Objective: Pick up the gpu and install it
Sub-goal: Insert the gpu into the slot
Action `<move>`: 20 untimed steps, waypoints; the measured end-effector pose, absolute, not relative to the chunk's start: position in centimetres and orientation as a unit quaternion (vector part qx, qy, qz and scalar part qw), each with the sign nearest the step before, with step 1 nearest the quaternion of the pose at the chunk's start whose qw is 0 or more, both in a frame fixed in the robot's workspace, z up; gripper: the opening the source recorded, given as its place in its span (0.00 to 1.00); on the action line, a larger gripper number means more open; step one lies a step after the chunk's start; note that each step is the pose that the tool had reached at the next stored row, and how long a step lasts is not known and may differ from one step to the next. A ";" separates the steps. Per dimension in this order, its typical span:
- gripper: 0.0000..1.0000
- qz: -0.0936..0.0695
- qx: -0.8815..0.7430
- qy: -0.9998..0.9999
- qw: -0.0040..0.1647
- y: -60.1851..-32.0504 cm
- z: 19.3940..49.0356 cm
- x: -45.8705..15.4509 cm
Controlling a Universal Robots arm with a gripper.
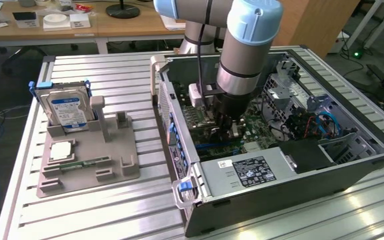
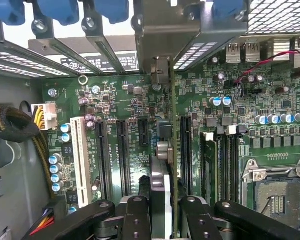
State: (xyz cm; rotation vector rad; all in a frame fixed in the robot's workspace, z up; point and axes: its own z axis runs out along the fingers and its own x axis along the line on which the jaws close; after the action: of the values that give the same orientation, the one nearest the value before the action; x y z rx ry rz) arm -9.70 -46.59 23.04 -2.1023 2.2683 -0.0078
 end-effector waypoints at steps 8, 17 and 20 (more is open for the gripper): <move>0.28 -0.003 -0.680 0.733 0.024 -46.6 23.0 -9.5; 0.28 -0.003 -0.678 0.735 0.024 -46.4 23.0 -9.7; 0.28 -0.003 -0.678 0.735 0.024 -46.4 23.0 -9.7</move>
State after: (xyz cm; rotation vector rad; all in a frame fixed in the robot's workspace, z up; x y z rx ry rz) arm -9.70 -46.38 23.00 -2.0970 2.2740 -0.0085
